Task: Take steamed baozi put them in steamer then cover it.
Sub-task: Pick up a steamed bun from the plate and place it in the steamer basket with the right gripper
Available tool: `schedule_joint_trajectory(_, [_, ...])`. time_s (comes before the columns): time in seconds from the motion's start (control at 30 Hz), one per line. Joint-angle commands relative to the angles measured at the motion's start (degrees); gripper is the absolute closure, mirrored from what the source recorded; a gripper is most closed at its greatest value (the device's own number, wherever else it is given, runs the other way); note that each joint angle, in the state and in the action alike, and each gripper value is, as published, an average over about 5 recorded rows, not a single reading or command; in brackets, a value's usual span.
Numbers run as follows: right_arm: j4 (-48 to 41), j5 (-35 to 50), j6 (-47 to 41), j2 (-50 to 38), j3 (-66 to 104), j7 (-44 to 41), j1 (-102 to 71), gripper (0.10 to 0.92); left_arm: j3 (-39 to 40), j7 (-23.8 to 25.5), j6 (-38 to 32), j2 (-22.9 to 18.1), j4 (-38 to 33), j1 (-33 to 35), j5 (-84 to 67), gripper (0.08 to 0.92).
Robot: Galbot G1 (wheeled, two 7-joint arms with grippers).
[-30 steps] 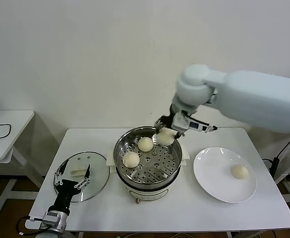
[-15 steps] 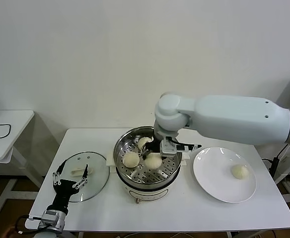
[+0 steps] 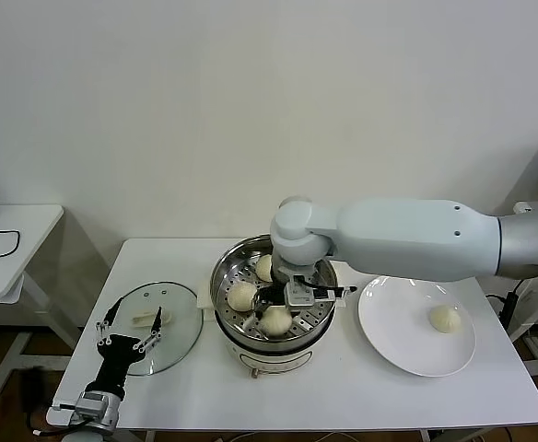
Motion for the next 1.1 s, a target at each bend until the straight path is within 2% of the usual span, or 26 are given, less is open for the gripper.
schedule_joint_trajectory(0.03, [-2.62,-0.15,-0.16,2.1,-0.07,0.26,-2.1,0.313,-0.25,0.11,-0.11,0.01,0.18,-0.01,-0.04,0.177])
schedule_joint_trajectory(0.3, [-2.38,0.56,-0.68,1.58,-0.09,-0.25,-2.37,0.298,-0.22,0.16,-0.24,-0.06,0.54,-0.13,0.0,0.177])
schedule_joint_trajectory(0.47, [-1.44,2.23,-0.91,-0.92,0.67,-0.95,-0.72,0.223,0.02,0.11,-0.22,-0.13,0.58,-0.19,0.05,0.177])
schedule_joint_trajectory(0.57, [-0.6,4.9,-1.67,-3.74,2.73,-1.49,1.03,0.205,0.17,0.08,-0.24,-0.16,0.58,-0.19,0.1,0.177])
schedule_joint_trajectory(0.73, [0.46,12.71,-5.52,-12.16,8.8,-6.08,6.04,0.203,0.63,0.03,-0.22,-0.22,0.31,-0.06,0.26,0.177])
schedule_joint_trajectory(0.9, [0.51,21.02,-16.35,-23.66,9.14,-12.87,10.48,0.203,1.01,-0.1,-0.13,-0.2,-0.23,0.16,0.39,0.177])
schedule_joint_trajectory(1.1, [-2.3,19.99,-26.51,-35.86,7.93,-16.58,7.75,0.203,1.72,-0.23,-0.12,-0.18,-0.67,0.34,0.72,0.177])
